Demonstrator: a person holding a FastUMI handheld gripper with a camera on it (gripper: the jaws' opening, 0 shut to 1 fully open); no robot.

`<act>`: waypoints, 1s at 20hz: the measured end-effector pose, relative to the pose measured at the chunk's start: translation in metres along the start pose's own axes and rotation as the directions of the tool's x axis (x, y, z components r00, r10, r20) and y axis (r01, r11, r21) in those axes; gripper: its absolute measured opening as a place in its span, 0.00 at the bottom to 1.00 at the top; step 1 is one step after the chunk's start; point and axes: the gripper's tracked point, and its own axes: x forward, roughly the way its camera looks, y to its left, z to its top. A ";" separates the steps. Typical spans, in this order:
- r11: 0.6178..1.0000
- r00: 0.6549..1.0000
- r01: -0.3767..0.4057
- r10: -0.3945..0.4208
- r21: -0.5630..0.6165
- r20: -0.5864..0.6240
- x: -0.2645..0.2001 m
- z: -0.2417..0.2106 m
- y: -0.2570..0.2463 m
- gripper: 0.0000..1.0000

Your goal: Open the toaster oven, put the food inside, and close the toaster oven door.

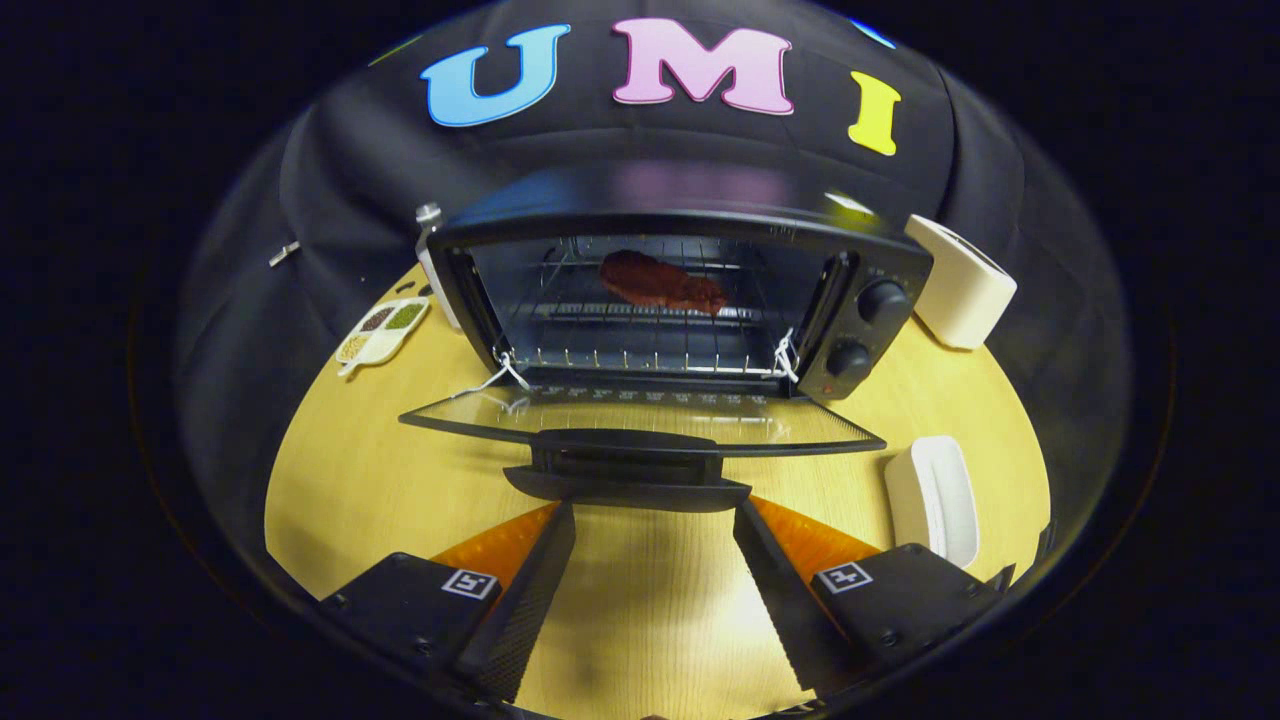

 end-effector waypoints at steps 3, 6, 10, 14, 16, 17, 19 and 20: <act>1.000 0.998 -0.005 0.004 0.025 0.056 0.003 0.035 0.001 0.99; 0.999 0.996 0.004 -0.008 0.048 0.091 0.008 0.064 -0.005 0.99; 0.998 0.990 0.003 -0.011 0.057 0.144 0.001 0.085 -0.012 0.99; 0.999 0.985 0.006 -0.012 0.034 0.171 -0.012 0.091 -0.019 0.99; 1.000 0.979 0.014 -0.017 0.018 0.204 -0.023 0.102 -0.025 0.99; 1.000 0.974 0.018 -0.021 0.014 0.226 -0.031 0.109 -0.028 0.99; 1.000 0.962 0.021 -0.024 0.015 0.270 -0.046 0.125 -0.033 0.99; 1.000 0.955 0.025 -0.029 0.017 0.294 -0.054 0.134 -0.037 0.99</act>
